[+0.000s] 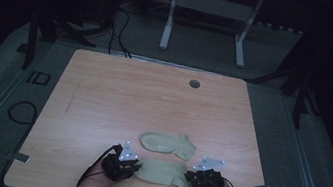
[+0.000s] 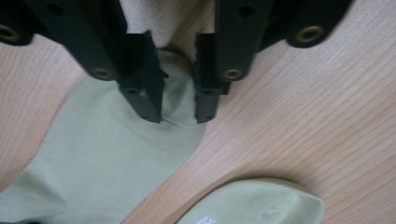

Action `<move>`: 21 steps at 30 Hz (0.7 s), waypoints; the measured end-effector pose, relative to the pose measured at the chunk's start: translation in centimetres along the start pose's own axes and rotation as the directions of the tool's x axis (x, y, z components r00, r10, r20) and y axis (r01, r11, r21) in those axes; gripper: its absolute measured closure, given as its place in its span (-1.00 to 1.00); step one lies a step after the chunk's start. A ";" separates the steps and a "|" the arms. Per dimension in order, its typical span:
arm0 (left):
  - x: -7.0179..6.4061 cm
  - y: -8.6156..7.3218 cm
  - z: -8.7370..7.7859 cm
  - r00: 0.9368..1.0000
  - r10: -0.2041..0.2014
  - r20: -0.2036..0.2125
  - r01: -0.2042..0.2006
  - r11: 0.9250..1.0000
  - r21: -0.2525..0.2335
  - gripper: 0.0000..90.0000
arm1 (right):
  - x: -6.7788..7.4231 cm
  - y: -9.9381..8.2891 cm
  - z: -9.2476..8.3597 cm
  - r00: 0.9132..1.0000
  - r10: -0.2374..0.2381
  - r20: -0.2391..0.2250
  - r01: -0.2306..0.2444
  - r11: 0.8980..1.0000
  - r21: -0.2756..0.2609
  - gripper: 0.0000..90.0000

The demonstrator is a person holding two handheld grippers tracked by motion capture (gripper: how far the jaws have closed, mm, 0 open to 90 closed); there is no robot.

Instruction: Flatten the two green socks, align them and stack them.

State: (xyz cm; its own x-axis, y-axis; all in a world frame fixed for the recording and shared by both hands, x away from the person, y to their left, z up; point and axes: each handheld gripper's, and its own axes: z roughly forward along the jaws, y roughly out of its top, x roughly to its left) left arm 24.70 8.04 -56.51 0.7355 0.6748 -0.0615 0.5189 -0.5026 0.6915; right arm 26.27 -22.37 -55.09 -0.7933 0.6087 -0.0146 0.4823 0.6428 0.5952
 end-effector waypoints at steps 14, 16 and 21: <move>0.7 2.2 -2.7 0.999 -0.051 0.003 0.051 0.993 -0.107 0.94 | -0.8 2.0 -3.5 1.000 0.026 -0.004 -0.026 0.993 -0.117 0.91; 1.0 3.1 -3.1 0.999 -0.045 -0.008 0.043 0.992 -0.114 0.94 | -1.4 2.8 -4.2 0.999 0.032 -0.010 -0.033 0.990 -0.137 0.91; 1.8 5.6 -3.6 0.999 -0.027 -0.044 0.021 0.990 -0.136 0.94 | -3.2 4.7 -5.1 0.999 0.040 0.026 -0.035 0.986 -0.162 0.91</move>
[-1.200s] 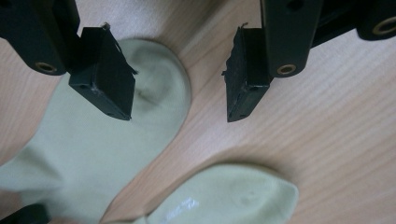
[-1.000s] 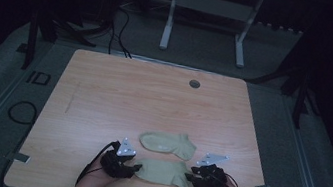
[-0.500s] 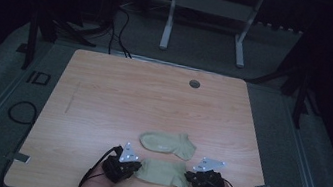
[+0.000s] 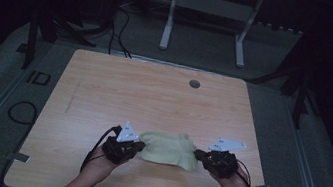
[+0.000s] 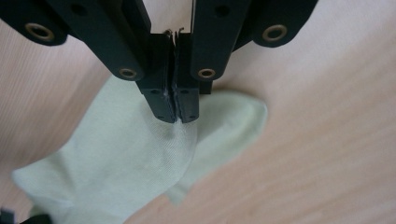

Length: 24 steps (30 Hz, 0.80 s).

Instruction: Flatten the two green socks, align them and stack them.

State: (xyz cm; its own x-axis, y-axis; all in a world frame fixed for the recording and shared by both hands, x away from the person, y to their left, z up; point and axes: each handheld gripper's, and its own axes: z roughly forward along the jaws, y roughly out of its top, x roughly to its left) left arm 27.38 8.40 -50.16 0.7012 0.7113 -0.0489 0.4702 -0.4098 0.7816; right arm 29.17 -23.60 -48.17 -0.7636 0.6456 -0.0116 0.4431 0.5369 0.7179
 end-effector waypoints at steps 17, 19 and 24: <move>3.2 1.1 4.5 0.999 -0.011 -0.033 0.013 0.998 0.055 0.94 | -4.5 0.6 4.6 0.993 0.120 0.013 -0.120 0.991 0.062 0.90; 3.3 0.7 4.9 0.999 -0.019 -0.026 0.021 0.997 0.071 0.93 | -4.6 0.4 5.3 0.992 0.127 0.014 -0.128 0.989 0.075 0.90; 3.6 0.2 5.7 0.999 -0.016 -0.047 0.021 0.995 0.096 0.93 | -4.5 0.2 6.1 0.993 0.121 0.014 -0.122 0.987 0.104 0.90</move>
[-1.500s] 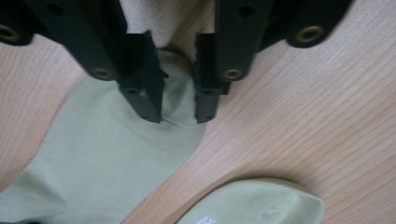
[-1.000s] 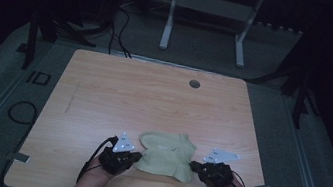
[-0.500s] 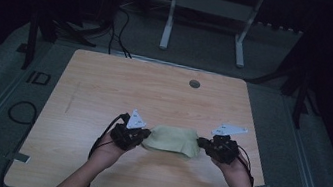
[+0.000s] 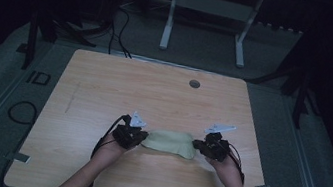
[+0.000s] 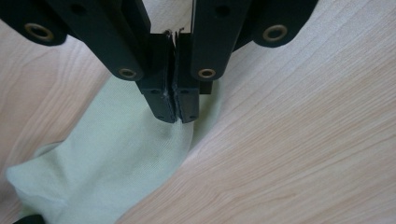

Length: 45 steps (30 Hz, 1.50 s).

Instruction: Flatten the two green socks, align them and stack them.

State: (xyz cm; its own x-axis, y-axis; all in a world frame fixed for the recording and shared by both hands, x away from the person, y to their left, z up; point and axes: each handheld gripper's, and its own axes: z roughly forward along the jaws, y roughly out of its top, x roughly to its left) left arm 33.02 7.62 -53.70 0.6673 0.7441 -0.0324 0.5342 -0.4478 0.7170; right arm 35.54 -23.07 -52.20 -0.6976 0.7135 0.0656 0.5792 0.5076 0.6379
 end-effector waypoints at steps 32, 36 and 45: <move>-0.6 0.1 0.4 1.000 0.002 0.015 0.000 0.994 -0.107 0.70 | 2.1 0.8 0.3 0.998 -0.068 0.009 0.068 0.997 -0.036 0.80; -1.1 0.1 1.6 1.000 0.025 0.018 -0.024 0.998 -0.058 0.88 | 3.3 0.7 0.9 0.995 -0.092 -0.037 0.092 0.996 -0.017 0.96; -1.0 -0.6 3.3 1.000 0.004 0.001 -0.004 1.000 -0.005 0.88 | 3.4 -1.4 2.7 0.994 -0.091 -0.058 0.093 0.995 0.042 0.98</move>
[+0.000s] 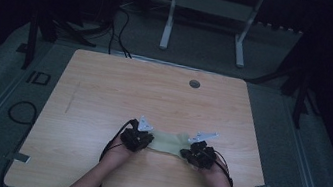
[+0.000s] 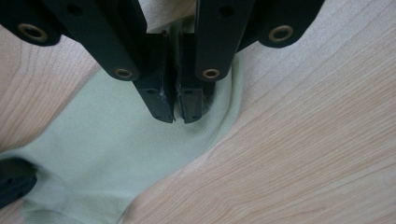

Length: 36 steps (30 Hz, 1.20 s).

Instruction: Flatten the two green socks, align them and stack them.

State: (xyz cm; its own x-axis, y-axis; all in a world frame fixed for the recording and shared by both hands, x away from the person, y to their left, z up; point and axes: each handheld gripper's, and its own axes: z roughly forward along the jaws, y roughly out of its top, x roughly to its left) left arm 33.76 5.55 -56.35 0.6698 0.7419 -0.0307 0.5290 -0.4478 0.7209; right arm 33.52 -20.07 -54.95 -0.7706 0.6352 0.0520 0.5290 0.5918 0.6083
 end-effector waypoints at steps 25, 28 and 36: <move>1.0 -0.9 -4.4 0.998 0.000 0.060 0.010 0.986 -0.169 -0.13 | -1.7 1.5 -2.4 0.999 0.043 0.006 -0.042 0.993 -0.111 -0.13; 1.2 -1.1 -4.8 0.998 -0.032 0.057 0.042 0.983 -0.181 -0.31 | -2.1 1.7 -2.4 0.998 0.068 -0.004 -0.068 0.989 -0.131 -0.50; 1.3 -1.6 -5.4 0.998 -0.047 0.050 0.057 0.975 -0.213 -0.70 | -2.1 2.3 -3.0 0.999 0.043 -0.024 -0.047 0.978 -0.205 -0.70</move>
State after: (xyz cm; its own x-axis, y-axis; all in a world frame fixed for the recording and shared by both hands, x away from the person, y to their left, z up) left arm 30.99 9.95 -53.76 0.6695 0.7361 -0.0997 0.4430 -0.2879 0.8490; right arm 35.28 -21.55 -51.33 -0.7553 0.6480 0.0977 0.4809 0.4468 0.7544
